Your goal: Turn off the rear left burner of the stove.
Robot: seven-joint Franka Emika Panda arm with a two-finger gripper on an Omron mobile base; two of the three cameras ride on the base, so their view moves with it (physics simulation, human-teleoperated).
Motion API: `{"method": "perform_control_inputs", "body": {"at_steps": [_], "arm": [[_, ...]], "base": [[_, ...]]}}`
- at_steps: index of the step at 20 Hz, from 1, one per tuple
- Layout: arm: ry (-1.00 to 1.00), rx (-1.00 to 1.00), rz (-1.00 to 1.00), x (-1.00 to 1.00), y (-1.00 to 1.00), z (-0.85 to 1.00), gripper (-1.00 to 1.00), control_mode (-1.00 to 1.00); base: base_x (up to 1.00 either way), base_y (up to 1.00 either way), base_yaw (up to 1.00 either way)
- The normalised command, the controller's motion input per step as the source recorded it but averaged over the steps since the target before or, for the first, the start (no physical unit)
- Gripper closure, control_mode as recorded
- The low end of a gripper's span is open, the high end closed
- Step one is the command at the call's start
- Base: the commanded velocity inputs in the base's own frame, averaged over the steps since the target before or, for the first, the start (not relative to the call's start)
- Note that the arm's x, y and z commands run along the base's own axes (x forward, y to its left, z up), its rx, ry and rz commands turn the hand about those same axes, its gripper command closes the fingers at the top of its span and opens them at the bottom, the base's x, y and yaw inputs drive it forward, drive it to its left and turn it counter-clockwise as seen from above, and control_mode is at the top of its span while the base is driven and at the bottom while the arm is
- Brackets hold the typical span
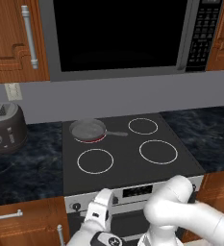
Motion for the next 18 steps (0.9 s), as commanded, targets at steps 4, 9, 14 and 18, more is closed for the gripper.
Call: {"method": "perform_control_inputs", "body": {"at_steps": [4, 9, 14, 18], "arm": [[-0.19, -0.17, 0.00, 0.00, 0.11, -0.31, -1.00, -1.00], [-0.15, -0.10, 0.00, 0.07, 0.00, -0.11, -1.00, -1.00], [-0.13, -0.06, 0.03, 0.07, 0.00, -0.11, -1.00, -1.00], [-0.12, -0.03, 0.04, 0.00, 0.00, -0.21, -1.00, -1.00]], "base": [[0.00, 0.00, 0.00], [0.00, 0.00, 0.00], [0.00, 0.00, 0.00], [0.00, 0.00, 0.00]]}}
